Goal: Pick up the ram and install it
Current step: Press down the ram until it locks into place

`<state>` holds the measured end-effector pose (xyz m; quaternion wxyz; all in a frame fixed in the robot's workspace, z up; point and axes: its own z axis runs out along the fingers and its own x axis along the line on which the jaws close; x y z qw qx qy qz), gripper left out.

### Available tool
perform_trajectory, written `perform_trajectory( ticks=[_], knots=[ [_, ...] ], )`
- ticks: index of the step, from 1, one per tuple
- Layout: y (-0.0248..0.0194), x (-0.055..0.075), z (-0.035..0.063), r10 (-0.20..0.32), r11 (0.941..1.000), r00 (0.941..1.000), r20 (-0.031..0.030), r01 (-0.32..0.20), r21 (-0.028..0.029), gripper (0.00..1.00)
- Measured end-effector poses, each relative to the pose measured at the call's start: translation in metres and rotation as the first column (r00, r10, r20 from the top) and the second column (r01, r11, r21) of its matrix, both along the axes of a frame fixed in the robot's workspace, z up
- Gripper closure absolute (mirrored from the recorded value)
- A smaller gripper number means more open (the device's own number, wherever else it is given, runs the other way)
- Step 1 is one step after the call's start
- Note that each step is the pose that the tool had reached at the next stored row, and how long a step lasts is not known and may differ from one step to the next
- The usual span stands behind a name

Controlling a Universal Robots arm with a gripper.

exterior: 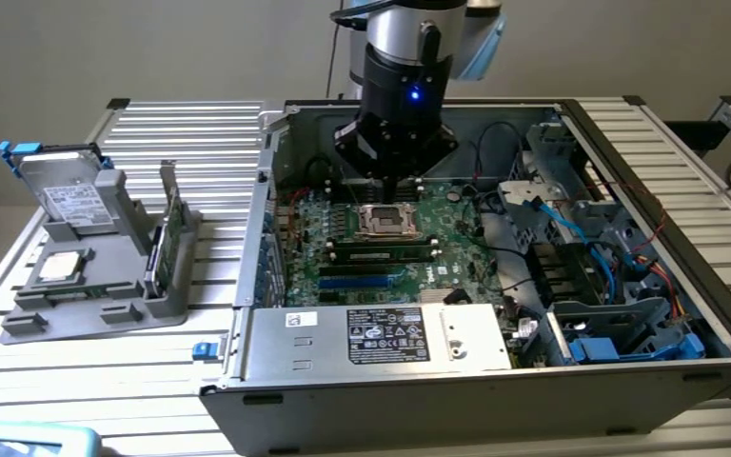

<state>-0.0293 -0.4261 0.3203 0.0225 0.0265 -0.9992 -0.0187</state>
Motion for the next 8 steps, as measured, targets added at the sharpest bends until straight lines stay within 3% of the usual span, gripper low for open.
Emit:
perform_trajectory(
  ticks=[6, 8],
  knots=[
    [-0.0001, 0.0001, 0.0095, -0.061, 0.9981, 0.9981, -0.0007, 0.061, -0.0015, 0.89],
    [-0.0001, 0.0000, 0.0113, -0.078, 0.9969, 0.9969, -0.0003, 0.078, -0.0061, 0.89]
  ],
)
